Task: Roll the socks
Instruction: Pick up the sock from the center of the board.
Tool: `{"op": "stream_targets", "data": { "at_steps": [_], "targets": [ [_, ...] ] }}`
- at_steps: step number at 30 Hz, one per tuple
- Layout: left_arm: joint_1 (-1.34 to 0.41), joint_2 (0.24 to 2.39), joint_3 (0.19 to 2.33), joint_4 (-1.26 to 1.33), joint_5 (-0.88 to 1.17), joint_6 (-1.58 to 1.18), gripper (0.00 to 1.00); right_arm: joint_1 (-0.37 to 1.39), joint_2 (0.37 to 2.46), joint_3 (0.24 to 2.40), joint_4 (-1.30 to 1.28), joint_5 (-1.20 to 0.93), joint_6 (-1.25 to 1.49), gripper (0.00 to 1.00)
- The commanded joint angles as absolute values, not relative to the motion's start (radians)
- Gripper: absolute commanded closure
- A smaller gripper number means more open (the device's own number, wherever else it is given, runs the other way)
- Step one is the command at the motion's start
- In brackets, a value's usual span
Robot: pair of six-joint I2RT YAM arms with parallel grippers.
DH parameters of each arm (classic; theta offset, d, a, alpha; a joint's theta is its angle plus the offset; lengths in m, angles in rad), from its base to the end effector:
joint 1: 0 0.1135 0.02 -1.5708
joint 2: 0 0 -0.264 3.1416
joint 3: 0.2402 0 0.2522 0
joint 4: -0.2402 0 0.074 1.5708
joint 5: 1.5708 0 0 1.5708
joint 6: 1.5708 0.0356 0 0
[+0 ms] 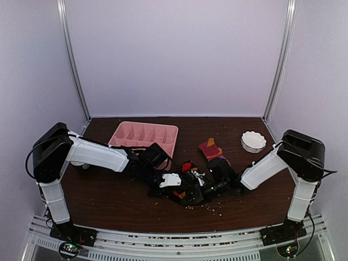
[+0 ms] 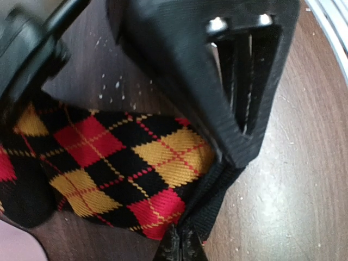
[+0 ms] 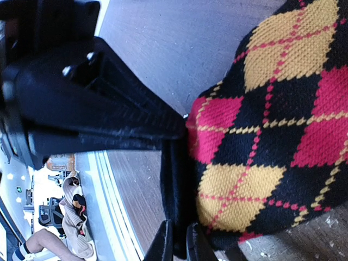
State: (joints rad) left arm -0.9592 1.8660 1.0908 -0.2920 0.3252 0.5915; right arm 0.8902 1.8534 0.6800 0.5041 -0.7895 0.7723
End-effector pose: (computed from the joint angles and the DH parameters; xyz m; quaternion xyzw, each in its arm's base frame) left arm 0.2007 -0.3060 0.1431 0.6978 0.6543 -0.1991 0.2131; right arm 0.1826 0.2657 0.1029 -0.2162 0.8196 0.5304 0.0153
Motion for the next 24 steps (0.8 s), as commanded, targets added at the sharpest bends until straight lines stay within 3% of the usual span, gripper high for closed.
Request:
{"op": "stream_targets", "data": {
  "at_steps": [1,4,7,9,11,18,20,21,22,24],
  "targets": [
    [-0.928,1.884,1.145,-0.39,0.435,0.555,0.99,0.886,1.815,0.651,0.55,-0.789,0.778,0.89],
    [-0.928,1.879,1.153,-0.405,0.48,0.546,1.0,0.884,1.814,0.644,0.564,-0.79,0.787,0.86],
    [-0.928,1.885,1.167,-0.419,0.493,0.533,1.0,0.885,1.78,0.604,0.614,-0.775,0.781,0.75],
    [-0.928,1.894,1.18,-0.441,0.506,0.526,1.0,0.884,1.715,0.566,0.608,-0.718,0.718,0.62],
    [-0.928,1.904,1.193,-0.463,0.522,0.519,1.0,0.886,1.616,0.524,0.55,-0.606,0.628,0.51],
    [-0.921,1.927,1.213,-0.505,0.548,0.482,1.0,0.897,1.276,0.464,0.251,-0.177,0.39,0.4],
    [-0.915,1.941,1.228,-0.519,0.553,0.462,1.0,0.909,1.185,0.446,0.191,0.001,0.363,0.29],
    [-0.911,1.951,1.237,-0.526,0.558,0.453,1.0,0.91,1.141,0.434,0.179,0.073,0.361,0.09],
    [-0.906,1.959,1.249,-0.533,0.561,0.441,1.0,0.91,1.096,0.419,0.171,0.14,0.359,0.01],
    [-0.902,1.973,1.27,-0.554,0.569,0.419,1.0,0.91,1.026,0.398,0.151,0.333,0.384,0.0]
  ]
}}
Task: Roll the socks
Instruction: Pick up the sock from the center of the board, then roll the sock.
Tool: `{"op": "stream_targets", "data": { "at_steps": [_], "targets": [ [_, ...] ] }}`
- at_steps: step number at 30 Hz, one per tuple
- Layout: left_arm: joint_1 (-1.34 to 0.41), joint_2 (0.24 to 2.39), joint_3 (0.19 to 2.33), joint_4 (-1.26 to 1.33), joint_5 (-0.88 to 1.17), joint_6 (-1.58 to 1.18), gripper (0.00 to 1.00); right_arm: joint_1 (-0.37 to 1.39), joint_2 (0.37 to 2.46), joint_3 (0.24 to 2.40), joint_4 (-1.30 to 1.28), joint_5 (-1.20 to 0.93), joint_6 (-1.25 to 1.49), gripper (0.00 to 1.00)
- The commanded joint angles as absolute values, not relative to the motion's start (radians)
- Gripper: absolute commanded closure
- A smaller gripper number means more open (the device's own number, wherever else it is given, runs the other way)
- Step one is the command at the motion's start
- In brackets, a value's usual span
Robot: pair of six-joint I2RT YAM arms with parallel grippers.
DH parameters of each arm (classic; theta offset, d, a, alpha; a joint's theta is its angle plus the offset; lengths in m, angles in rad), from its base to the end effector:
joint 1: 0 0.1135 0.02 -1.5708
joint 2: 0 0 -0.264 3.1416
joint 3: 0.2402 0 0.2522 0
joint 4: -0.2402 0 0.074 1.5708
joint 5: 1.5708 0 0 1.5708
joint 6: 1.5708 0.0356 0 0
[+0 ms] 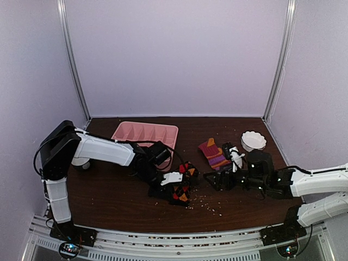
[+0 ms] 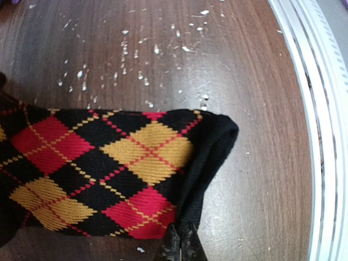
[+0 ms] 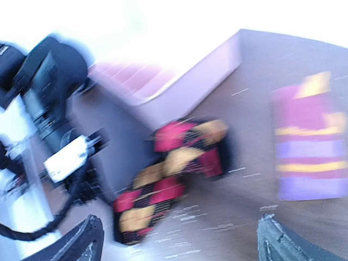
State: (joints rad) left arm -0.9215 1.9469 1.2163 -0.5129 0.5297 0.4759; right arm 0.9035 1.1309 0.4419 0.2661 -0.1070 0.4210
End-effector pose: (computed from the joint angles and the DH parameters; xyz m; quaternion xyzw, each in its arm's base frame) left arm 0.2113 -0.3081 0.1411 0.6452 0.7017 -0.2866 0.0963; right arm 0.1422 0.1866 0.1980 -0.2285 0.8073 0.3688 0.4000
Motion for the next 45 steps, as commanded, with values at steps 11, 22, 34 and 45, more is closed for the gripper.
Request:
{"op": "stream_targets", "data": {
  "at_steps": [11,22,34,45],
  "targets": [
    [-0.891,2.042,1.332,-0.623,0.558,0.316,1.0,0.891,1.046,0.208,0.486,-0.058,0.33,0.0],
    [-0.891,2.07,1.359,-0.645,0.507,0.302,1.0,1.036,1.356,0.323,0.646,-0.219,0.247,0.22],
    [-0.89,2.045,1.328,-0.625,0.475,0.308,1.0,1.071,1.691,0.503,0.78,-0.258,0.331,0.52],
    [-0.877,2.021,1.299,-0.611,0.518,0.314,1.0,1.074,1.817,0.478,0.957,-0.261,0.4,0.58]
  ]
}}
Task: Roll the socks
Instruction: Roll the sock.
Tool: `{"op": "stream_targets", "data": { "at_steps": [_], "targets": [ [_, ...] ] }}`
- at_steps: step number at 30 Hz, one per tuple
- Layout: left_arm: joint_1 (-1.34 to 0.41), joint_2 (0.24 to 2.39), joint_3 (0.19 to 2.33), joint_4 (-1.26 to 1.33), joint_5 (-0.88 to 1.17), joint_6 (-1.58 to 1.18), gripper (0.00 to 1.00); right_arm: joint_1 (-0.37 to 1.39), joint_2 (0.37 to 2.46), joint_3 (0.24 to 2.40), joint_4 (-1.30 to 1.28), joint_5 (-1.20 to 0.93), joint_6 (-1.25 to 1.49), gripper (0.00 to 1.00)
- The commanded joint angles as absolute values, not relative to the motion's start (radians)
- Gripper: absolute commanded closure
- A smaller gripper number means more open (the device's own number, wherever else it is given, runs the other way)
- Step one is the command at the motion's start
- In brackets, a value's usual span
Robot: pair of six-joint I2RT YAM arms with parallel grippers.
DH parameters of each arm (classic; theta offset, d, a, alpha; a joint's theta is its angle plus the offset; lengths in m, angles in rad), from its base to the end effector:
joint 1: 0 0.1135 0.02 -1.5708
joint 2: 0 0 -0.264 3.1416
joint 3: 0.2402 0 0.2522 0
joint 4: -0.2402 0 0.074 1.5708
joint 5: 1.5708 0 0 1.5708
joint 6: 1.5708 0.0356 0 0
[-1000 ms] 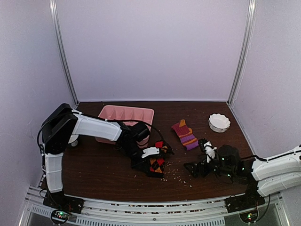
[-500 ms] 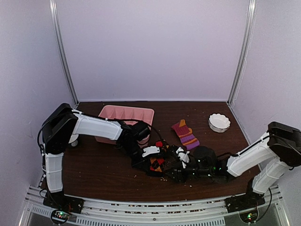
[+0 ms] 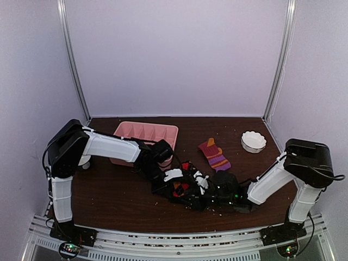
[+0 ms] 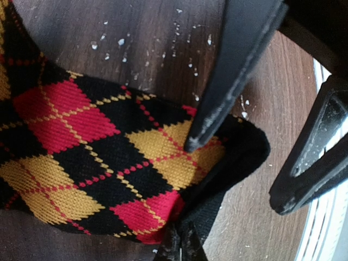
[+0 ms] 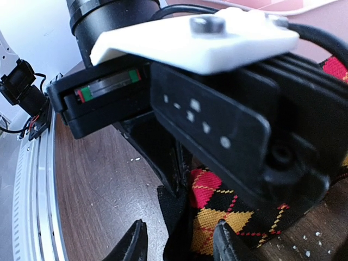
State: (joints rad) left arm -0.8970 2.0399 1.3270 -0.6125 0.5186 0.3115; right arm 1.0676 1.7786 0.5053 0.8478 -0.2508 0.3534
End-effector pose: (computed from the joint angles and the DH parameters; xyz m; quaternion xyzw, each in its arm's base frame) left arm 0.2292 -0.3153 0.1324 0.5709 0.7716 -0.2778 0.0398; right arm 0.1381 0.2692 0.1104 -0.3550 0.7576 0.4303 0.3390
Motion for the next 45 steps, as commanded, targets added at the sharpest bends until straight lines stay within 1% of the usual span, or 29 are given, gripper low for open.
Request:
{"op": "stream_targets", "data": {
  "at_steps": [1,5,6,7,8,9,12,16,20,25,31,35,41,45],
  "targets": [
    [-0.874,2.021,1.297,-0.612,0.531,0.316,1.0,1.073,1.827,0.475,0.982,-0.265,0.406,0.59],
    [-0.862,2.016,1.285,-0.61,0.565,0.316,1.0,1.073,1.863,0.473,1.032,-0.287,0.429,0.61],
    [-0.858,2.015,1.282,-0.61,0.58,0.314,0.99,1.072,1.868,0.468,1.052,-0.282,0.439,0.6],
    [-0.853,2.014,1.279,-0.61,0.595,0.312,0.99,1.072,1.875,0.449,1.099,-0.272,0.456,0.57],
    [-0.848,2.015,1.275,-0.61,0.607,0.31,0.99,1.07,1.881,0.411,1.158,-0.258,0.471,0.52],
    [-0.845,2.014,1.272,-0.609,0.617,0.31,0.98,1.065,1.881,0.38,1.219,-0.241,0.49,0.5],
    [-0.842,2.01,1.264,-0.613,0.624,0.319,0.98,1.053,1.883,0.306,1.369,-0.218,0.522,0.48],
    [-0.842,2.011,1.266,-0.616,0.626,0.323,0.97,1.056,1.883,0.335,1.307,-0.261,0.513,0.47],
    [-0.842,2.012,1.264,-0.615,0.633,0.319,0.96,1.057,1.893,0.34,1.325,-0.254,0.503,0.47],
    [-0.842,2.018,1.274,-0.631,0.64,0.322,0.95,1.069,1.878,0.418,1.176,-0.261,0.438,0.5],
    [-0.842,2.019,1.278,-0.634,0.651,0.327,0.94,1.071,1.892,0.449,1.093,-0.235,0.399,0.53],
    [-0.839,2.017,1.279,-0.64,0.701,0.333,0.91,1.072,1.927,0.458,1.116,-0.233,0.416,0.54],
    [-0.837,2.018,1.275,-0.637,0.702,0.337,0.9,1.071,1.992,0.469,1.173,-0.256,0.459,0.59],
    [-0.83,2.018,1.272,-0.639,0.711,0.336,0.89,1.072,2.018,0.456,1.228,-0.245,0.486,0.59]
  ]
}}
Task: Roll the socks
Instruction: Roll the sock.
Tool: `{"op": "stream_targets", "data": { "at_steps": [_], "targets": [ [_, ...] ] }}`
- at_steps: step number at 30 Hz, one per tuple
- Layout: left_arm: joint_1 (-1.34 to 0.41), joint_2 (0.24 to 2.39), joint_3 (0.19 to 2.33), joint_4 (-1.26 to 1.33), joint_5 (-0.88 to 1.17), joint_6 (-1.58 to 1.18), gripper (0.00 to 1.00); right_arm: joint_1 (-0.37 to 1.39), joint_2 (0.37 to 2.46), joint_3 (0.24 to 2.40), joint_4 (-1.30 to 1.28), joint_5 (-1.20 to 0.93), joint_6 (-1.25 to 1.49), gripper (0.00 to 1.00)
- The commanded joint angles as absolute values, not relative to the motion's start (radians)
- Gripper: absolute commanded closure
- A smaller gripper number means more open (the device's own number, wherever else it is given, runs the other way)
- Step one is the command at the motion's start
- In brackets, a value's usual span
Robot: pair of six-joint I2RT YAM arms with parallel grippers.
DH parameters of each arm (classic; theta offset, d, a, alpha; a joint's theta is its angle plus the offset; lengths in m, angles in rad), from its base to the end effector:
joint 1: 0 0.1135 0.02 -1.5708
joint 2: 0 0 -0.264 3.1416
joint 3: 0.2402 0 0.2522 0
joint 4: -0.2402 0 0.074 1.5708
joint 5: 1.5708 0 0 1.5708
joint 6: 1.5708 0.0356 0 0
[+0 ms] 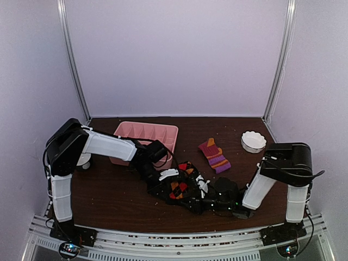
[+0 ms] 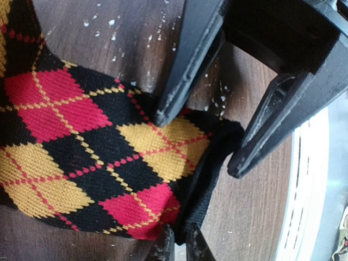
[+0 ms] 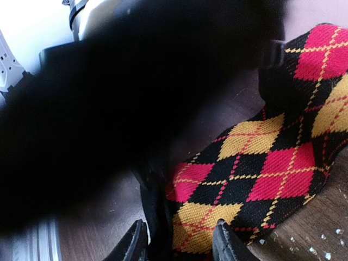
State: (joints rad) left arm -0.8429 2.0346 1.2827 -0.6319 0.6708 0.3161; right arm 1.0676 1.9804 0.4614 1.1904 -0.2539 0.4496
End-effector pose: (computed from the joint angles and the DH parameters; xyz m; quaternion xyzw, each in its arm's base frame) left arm 0.2343 -0.2961 0.1260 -0.5406 -0.7698 0.3394 0.0002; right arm 0.1370 0.2675 0.0791 -0.3155 0.7461 0.4718 0.3481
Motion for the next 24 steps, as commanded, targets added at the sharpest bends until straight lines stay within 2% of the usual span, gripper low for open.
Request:
{"op": "stream_targets", "data": {
  "at_steps": [1,3,5,8,11,12,15,19,24],
  "targets": [
    [-0.829,2.018,1.273,-0.64,0.714,0.336,0.88,1.072,2.022,0.451,1.241,-0.245,0.49,0.59],
    [-0.824,2.018,1.275,-0.644,0.721,0.337,0.87,1.072,2.026,0.454,1.23,-0.244,0.494,0.64],
    [-0.816,2.015,1.277,-0.645,0.748,0.339,0.82,1.072,2.022,0.467,1.173,-0.235,0.495,0.74],
    [-0.764,1.955,1.229,-0.578,0.904,0.331,0.68,1.067,2.014,0.498,1.032,-0.228,0.512,0.89],
    [-0.73,1.871,1.162,-0.501,0.903,0.343,0.58,1.062,2.014,0.502,0.986,-0.241,0.542,0.96],
    [-0.727,1.852,1.152,-0.506,0.884,0.369,0.54,1.061,2.013,0.496,0.982,-0.243,0.554,0.97],
    [-0.728,1.808,1.128,-0.52,0.823,0.431,0.51,1.055,2.003,0.49,0.937,-0.245,0.605,1.0],
    [-0.752,1.737,1.086,-0.482,0.71,0.512,0.51,1.051,1.968,0.503,0.832,-0.234,0.686,1.0],
    [-0.881,1.683,1.056,-0.449,0.525,0.662,0.52,1.048,1.945,0.589,0.542,-0.271,0.747,1.0]
  ]
}}
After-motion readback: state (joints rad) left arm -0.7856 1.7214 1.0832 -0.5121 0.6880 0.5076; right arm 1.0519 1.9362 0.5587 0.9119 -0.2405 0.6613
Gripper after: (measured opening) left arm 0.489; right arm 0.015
